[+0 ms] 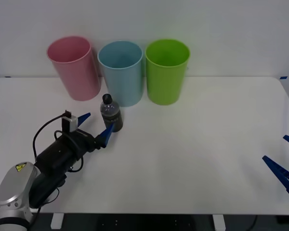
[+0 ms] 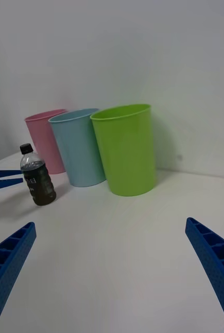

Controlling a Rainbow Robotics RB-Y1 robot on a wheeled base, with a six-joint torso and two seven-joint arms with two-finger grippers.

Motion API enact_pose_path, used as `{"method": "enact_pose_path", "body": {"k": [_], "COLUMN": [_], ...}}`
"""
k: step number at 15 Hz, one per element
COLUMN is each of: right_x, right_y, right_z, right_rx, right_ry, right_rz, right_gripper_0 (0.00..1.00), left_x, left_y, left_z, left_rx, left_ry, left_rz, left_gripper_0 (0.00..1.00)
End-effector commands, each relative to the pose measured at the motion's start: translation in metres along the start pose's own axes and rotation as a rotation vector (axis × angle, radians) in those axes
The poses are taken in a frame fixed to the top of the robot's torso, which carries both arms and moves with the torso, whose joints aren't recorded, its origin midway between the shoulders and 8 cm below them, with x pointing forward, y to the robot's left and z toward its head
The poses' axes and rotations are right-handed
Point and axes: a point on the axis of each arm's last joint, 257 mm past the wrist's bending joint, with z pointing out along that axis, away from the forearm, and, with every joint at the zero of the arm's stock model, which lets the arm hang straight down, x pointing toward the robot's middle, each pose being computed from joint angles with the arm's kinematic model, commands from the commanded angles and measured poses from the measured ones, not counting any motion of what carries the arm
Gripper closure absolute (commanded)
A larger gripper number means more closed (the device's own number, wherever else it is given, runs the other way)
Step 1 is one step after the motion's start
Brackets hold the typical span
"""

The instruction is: Grasp the object on the table and drop it into the matching bin: aluminum can to the light blue bin, PET bottle to the pink bin.

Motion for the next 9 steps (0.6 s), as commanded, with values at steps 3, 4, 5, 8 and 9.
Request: {"method": "enact_pose_path", "body": {"k": [3,4,5,8,9], "right_x": [0.0,0.0,0.0,0.0,0.0], "right_y": [0.0,0.0,0.0,0.0,0.0], "right_z": [0.0,0.0,0.0,0.0,0.0], "right_rx": [0.0,0.0,0.0,0.0,0.0], "right_ry": [0.0,0.0,0.0,0.0,0.0], "right_rz": [0.0,0.0,0.0,0.0,0.0], "right_gripper_0": [0.0,0.0,0.0,0.0,0.0], "left_x": [0.001,0.001,0.001,0.002,0.001], "left_y": [0.0,0.0,0.001,0.0,0.0], "left_z": [0.02,0.023,0.026,0.039,0.043], "left_rx": [0.013,0.017,0.018,0.026,0.026], "left_ry": [0.013,0.015,0.017,0.026,0.027], "left_rz": [-0.004,-0.001,-0.001,0.002,0.003], "left_gripper_0": [0.0,0.0,0.0,0.0,0.0]}}
